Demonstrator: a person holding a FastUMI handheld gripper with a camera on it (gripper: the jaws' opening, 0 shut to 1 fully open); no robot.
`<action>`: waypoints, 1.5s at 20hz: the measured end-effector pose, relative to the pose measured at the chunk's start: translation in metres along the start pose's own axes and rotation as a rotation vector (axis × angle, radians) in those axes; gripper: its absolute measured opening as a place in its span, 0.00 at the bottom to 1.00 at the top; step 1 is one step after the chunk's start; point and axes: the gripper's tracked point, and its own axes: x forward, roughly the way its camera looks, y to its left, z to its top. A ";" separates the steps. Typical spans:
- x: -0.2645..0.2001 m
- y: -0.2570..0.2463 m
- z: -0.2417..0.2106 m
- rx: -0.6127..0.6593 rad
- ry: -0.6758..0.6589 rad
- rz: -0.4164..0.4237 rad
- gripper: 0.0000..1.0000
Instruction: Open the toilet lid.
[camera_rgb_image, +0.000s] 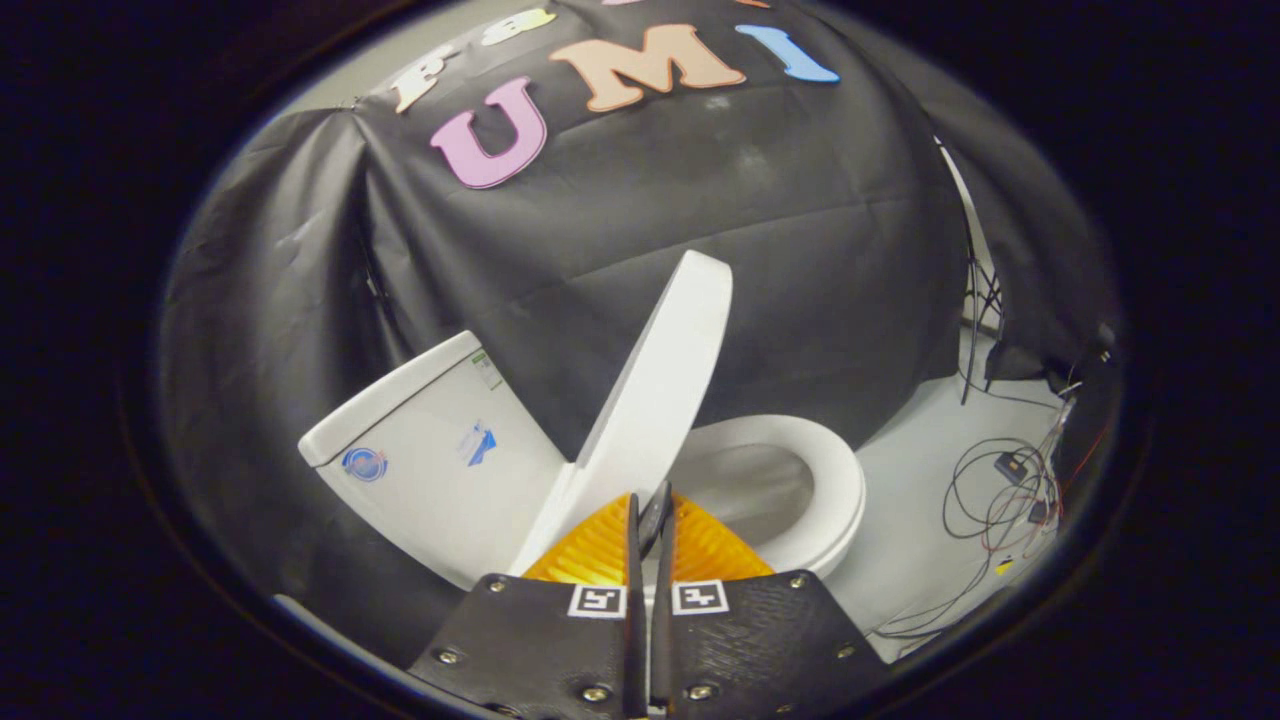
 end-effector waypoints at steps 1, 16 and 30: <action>0.000 0.003 0.002 -0.005 -0.005 0.003 0.03; -0.007 0.042 0.016 -0.040 -0.044 0.060 0.02; -0.012 0.083 0.030 -0.146 -0.097 0.070 0.02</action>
